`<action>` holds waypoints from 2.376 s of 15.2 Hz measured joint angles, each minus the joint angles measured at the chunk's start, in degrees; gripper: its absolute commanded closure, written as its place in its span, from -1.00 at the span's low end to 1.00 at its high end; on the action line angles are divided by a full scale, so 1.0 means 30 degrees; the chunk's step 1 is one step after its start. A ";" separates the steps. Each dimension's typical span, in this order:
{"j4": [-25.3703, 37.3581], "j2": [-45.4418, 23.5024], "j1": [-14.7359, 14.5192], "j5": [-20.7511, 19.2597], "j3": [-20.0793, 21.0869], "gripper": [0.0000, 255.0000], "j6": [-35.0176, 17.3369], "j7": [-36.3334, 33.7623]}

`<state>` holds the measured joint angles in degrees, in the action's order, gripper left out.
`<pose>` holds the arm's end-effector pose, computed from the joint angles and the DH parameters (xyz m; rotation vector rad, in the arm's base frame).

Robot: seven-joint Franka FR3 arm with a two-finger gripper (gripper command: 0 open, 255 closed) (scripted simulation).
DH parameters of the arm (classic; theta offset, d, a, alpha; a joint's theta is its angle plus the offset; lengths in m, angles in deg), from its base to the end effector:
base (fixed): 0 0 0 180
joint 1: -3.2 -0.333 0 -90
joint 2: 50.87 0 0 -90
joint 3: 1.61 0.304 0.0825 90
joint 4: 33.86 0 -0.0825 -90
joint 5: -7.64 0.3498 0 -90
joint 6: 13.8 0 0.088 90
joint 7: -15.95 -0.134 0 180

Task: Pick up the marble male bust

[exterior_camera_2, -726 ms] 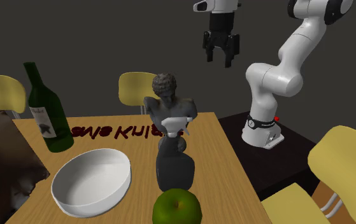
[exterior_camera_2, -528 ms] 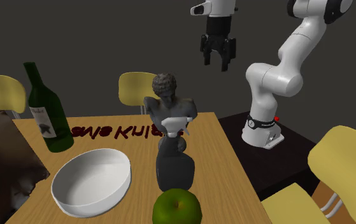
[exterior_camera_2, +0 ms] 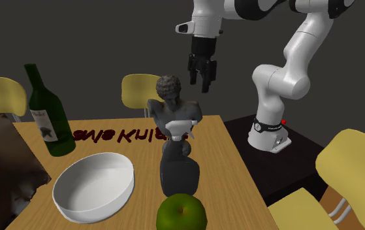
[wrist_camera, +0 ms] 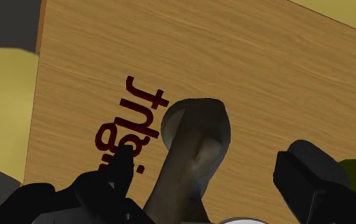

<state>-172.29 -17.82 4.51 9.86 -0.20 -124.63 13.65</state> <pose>0.3629 0.0050 0.4945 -3.1118 0.0837 -0.1473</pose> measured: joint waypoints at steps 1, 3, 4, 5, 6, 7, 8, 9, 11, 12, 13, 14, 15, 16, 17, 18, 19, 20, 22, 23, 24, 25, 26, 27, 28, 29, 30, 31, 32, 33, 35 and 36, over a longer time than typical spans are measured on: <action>-0.0093 -0.0411 0.0067 0.0089 0.0042 -1.00 -0.0835 -0.0275; -0.0017 -0.1389 0.0216 0.0243 0.0096 -1.00 -0.2416 -0.0792; 0.0156 -0.1937 0.0313 0.0296 0.0081 -1.00 -0.3129 -0.1001; 0.0201 -0.2397 0.0378 0.0339 0.0067 -1.00 -0.3791 -0.1136; 0.0111 -0.2668 0.0387 0.0378 0.0107 -1.00 -0.4286 -0.1263; 0.0009 -0.2809 0.0388 0.0398 0.0134 -1.00 -0.4606 -0.1329; -0.0148 -0.2974 0.0402 0.0409 0.0119 -1.00 -0.4965 -0.1311; -0.0328 -0.3057 0.0411 0.0417 0.0104 -1.00 -0.5242 -0.1289; -0.0724 -0.3195 0.0395 0.0442 0.0134 -1.00 -0.5790 -0.1307; -0.0967 -0.3290 0.0383 0.0459 0.0153 -1.00 -0.6130 -0.1313; -0.1092 -0.3345 0.0382 0.0466 0.0149 -1.00 -0.6311 -0.1297; -0.1140 -0.3399 0.0383 0.0468 0.0148 1.00 -0.6415 -0.1291; -0.1170 -0.3410 0.0383 0.0470 0.0147 1.00 -0.6474 -0.1288; -0.1176 -0.3398 0.0389 0.0468 0.0141 1.00 -0.6513 -0.1289; -0.1183 -0.3399 0.0389 0.0471 0.0140 1.00 -0.6541 -0.1290; -0.1187 -0.3397 0.0389 0.0473 0.0139 1.00 -0.6551 -0.1291; -0.1192 -0.3391 0.0390 0.0473 0.0138 1.00 -0.6549 -0.1291; -0.1205 -0.3377 0.0390 0.0473 0.0137 1.00 -0.6544 -0.1288; -0.1229 -0.3355 0.0389 0.0471 0.0141 1.00 -0.6559 -0.1298; -0.1238 -0.3346 0.0389 0.0471 0.0141 1.00 -0.6560 -0.1299; -0.1236 -0.3353 0.0388 0.0473 0.0139 1.00 -0.6572 -0.1296; -0.1171 -0.3347 0.0388 0.0467 0.0136 1.00 -0.6432 -0.1291; -0.1040 -0.3290 0.0385 0.0459 0.0143 1.00 -0.6206 -0.1309; -0.0911 -0.3252 0.0383 0.0453 0.0149 1.00 -0.6019 -0.1324; -0.0728 -0.3110 0.0394 0.0439 0.0130 1.00 -0.5687 -0.1316; -0.0544 -0.3020 0.0403 0.0430 0.0113 1.00 -0.5410 -0.1308; -0.0403 -0.2927 0.0411 0.0420 0.0101 1.00 -0.5168 -0.1305; -0.0199 -0.2863 0.0421 0.0407 0.0086 1.00 -0.4897 -0.1302; -0.0045 -0.2729 0.0409 0.0405 0.0112 1.00 -0.4611 -0.1355; 0.0176 -0.2694 0.0399 0.0401 0.0136 1.00 -0.4359 -0.1401; 0.0657 -0.2687 0.0418 0.0377 0.0106 1.00 -0.3867 -0.1387; 0.0902 -0.2659 0.0419 0.0369 0.0113 1.00 -0.3597 -0.1417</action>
<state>-169.59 -25.80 5.77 10.97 0.14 -135.42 9.40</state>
